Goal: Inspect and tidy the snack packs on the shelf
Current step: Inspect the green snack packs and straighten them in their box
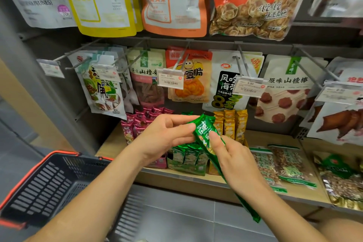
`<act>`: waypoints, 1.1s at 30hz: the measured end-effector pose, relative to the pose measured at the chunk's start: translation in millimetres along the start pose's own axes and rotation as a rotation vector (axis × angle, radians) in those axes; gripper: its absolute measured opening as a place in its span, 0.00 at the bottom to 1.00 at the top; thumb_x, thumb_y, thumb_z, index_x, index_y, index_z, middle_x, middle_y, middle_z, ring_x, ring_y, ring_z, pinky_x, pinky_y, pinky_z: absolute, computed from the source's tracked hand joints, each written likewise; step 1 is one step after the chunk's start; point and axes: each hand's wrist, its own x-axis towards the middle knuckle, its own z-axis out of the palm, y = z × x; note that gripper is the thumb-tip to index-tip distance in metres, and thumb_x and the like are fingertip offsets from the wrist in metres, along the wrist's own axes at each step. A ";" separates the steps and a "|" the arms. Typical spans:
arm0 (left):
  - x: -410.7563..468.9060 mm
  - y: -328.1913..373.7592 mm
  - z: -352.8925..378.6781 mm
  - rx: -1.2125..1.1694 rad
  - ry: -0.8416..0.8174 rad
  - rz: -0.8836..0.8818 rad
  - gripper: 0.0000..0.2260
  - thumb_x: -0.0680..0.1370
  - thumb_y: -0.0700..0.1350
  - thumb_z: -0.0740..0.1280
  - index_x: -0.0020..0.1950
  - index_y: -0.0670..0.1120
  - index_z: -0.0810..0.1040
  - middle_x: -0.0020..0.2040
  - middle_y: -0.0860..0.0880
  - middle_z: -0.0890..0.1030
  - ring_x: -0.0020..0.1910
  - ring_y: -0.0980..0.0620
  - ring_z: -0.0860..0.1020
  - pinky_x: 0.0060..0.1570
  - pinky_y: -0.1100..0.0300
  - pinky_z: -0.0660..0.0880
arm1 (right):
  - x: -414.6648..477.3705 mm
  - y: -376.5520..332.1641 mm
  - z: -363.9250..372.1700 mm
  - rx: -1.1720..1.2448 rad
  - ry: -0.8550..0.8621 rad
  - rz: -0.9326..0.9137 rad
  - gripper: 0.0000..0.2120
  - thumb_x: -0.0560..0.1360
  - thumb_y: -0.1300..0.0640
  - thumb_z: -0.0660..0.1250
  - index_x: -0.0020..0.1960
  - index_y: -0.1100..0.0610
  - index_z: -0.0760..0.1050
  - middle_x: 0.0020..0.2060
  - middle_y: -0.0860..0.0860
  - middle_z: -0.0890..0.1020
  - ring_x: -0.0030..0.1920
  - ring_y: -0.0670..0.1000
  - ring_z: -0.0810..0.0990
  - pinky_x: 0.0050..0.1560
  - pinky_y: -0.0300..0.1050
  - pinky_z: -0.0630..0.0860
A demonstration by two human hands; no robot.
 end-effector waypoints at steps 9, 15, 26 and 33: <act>3.8 -2.2 -7.0 0.864 0.418 0.291 0.12 0.79 0.42 0.66 0.39 0.55 0.80 0.31 0.55 0.81 0.28 0.59 0.80 0.33 0.59 0.79 | -9.0 -7.3 10.0 -0.232 0.009 -0.141 0.19 0.78 0.34 0.50 0.57 0.47 0.65 0.43 0.43 0.76 0.40 0.46 0.76 0.37 0.44 0.72; 7.6 -2.1 -30.2 1.067 0.628 0.313 0.11 0.82 0.45 0.62 0.39 0.48 0.74 0.28 0.54 0.71 0.31 0.56 0.71 0.33 0.54 0.63 | -14.5 -17.8 12.6 0.124 -0.331 -0.097 0.24 0.76 0.37 0.61 0.67 0.29 0.53 0.52 0.34 0.77 0.48 0.38 0.79 0.48 0.40 0.78; 11.3 -5.8 -60.2 0.308 0.730 -0.079 0.13 0.79 0.54 0.65 0.42 0.48 0.82 0.30 0.53 0.80 0.25 0.57 0.75 0.25 0.64 0.64 | -18.9 -15.8 14.5 0.571 -0.467 0.198 0.10 0.79 0.45 0.62 0.57 0.31 0.68 0.38 0.51 0.78 0.28 0.49 0.77 0.27 0.42 0.75; 13.1 -10.9 -46.3 0.277 0.675 -0.131 0.09 0.74 0.51 0.72 0.43 0.46 0.80 0.38 0.47 0.83 0.28 0.57 0.76 0.26 0.62 0.73 | -25.6 -6.0 27.1 -0.113 -0.208 -0.150 0.24 0.78 0.36 0.51 0.72 0.40 0.54 0.37 0.40 0.75 0.34 0.39 0.75 0.30 0.35 0.68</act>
